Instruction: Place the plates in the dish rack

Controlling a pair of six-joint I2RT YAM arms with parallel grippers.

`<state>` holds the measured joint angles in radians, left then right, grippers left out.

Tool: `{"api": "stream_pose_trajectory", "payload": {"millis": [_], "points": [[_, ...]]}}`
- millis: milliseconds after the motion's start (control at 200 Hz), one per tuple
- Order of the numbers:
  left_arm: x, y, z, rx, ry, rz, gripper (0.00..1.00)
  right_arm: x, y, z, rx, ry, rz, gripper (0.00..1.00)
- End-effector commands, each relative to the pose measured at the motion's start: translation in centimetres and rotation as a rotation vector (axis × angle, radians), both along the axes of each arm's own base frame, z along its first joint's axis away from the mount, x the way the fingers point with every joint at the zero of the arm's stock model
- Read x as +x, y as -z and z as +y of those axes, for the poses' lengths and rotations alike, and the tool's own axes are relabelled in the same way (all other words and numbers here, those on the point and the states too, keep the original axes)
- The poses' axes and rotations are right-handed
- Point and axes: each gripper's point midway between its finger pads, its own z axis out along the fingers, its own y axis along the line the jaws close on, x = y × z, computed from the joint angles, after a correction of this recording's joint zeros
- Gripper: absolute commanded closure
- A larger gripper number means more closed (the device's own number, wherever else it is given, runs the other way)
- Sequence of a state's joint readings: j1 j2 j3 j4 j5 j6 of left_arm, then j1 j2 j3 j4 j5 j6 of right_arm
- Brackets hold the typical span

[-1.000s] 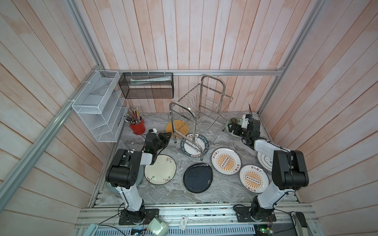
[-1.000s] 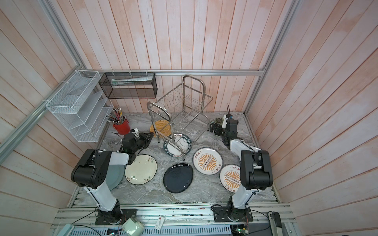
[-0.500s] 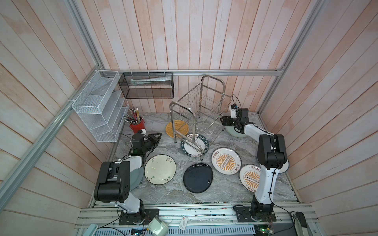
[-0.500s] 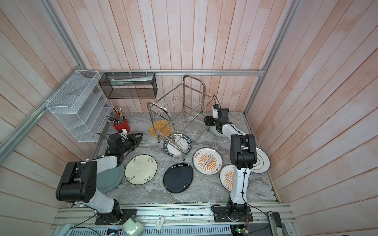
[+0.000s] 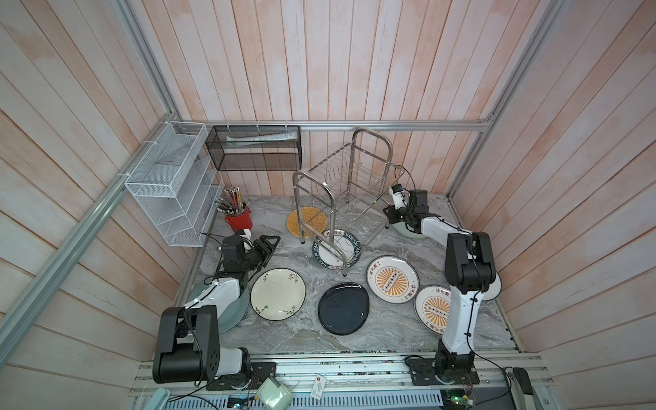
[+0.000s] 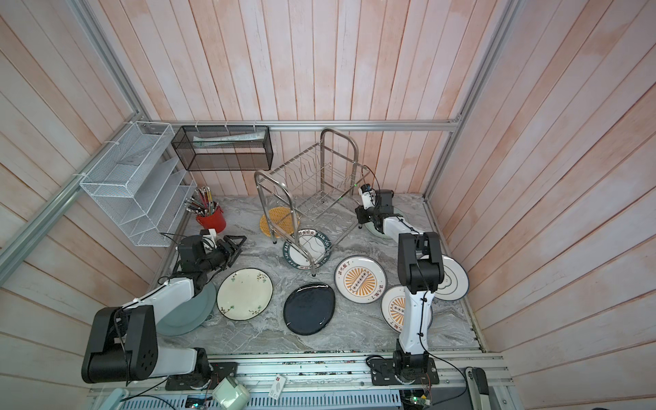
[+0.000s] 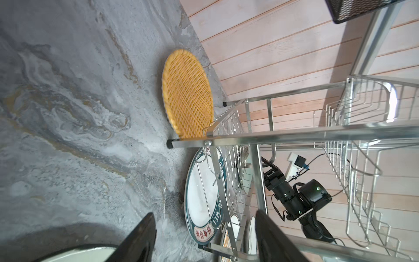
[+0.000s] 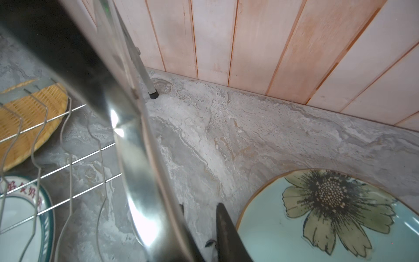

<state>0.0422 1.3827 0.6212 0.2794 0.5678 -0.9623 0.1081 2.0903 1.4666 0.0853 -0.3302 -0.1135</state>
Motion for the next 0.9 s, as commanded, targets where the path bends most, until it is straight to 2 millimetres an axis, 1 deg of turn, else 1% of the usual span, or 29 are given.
{"api": "stream_pose_trajectory", "payload": {"millis": [0, 70, 150, 250, 280, 365, 400, 535, 545, 555, 565, 595, 600, 610, 635, 730, 895], "points": [[0.5, -0.3, 0.9, 0.097, -0.004, 0.019, 0.27, -2.0, -0.1, -0.4, 0.014, 0.015, 0.020, 0.84], [1.2, 0.0, 1.3, 0.135, -0.010, 0.045, 0.26, -2.8, -0.1, -0.5, 0.002, 0.004, 0.003, 0.89], [2.5, 0.0, 1.7, 0.155, -0.024, 0.056, 0.23, -3.6, 0.0, -0.7, 0.000, -0.011, -0.003, 0.95], [4.7, 0.1, 1.0, 0.147, -0.002, 0.055, 0.23, -4.0, -0.1, -1.0, -0.001, -0.026, -0.001, 0.98], [5.4, 0.8, 0.8, 0.147, 0.003, 0.071, 0.23, -4.2, -0.2, -1.0, -0.004, -0.034, -0.002, 1.00], [7.5, 2.0, 0.1, 0.125, 0.031, 0.086, 0.23, -4.5, -0.3, -1.4, -0.008, -0.039, 0.002, 1.00], [8.3, 2.8, 0.0, 0.119, 0.034, 0.105, 0.23, -4.8, -0.3, -1.5, -0.004, -0.042, 0.004, 1.00], [11.6, 4.5, -1.0, 0.117, 0.091, 0.106, 0.26, -5.4, -0.6, -2.4, 0.020, -0.029, -0.003, 1.00], [11.9, 4.3, -1.0, 0.117, 0.094, 0.101, 0.26, -5.5, -0.6, -2.5, 0.022, -0.027, -0.004, 1.00], [12.0, 5.0, -1.1, 0.115, 0.098, 0.113, 0.26, -5.5, -0.6, -2.5, 0.023, -0.026, -0.004, 1.00], [12.2, 4.9, -1.1, 0.113, 0.103, 0.110, 0.26, -5.6, -0.6, -2.6, 0.025, -0.025, -0.004, 1.00], [12.7, 5.5, -1.4, 0.102, 0.116, 0.117, 0.27, -5.7, -0.7, -2.7, 0.030, -0.022, -0.005, 1.00], [12.8, 5.3, -1.5, 0.099, 0.120, 0.110, 0.27, -5.7, -0.7, -2.7, 0.031, -0.021, -0.005, 1.00], [13.0, 5.8, -1.5, 0.097, 0.123, 0.116, 0.27, -5.7, -0.7, -2.7, 0.033, -0.021, -0.004, 1.00], [13.4, 5.7, -1.7, 0.087, 0.132, 0.108, 0.27, -5.8, -0.7, -2.8, 0.038, -0.020, -0.002, 1.00], [14.6, 7.1, -2.4, 0.052, 0.172, 0.116, 0.27, -6.0, -0.8, -2.9, 0.051, -0.022, -0.001, 1.00], [16.5, 8.6, -3.3, -0.007, 0.199, 0.128, 0.31, -6.0, -1.2, -3.2, 0.059, -0.023, -0.006, 1.00]]}}
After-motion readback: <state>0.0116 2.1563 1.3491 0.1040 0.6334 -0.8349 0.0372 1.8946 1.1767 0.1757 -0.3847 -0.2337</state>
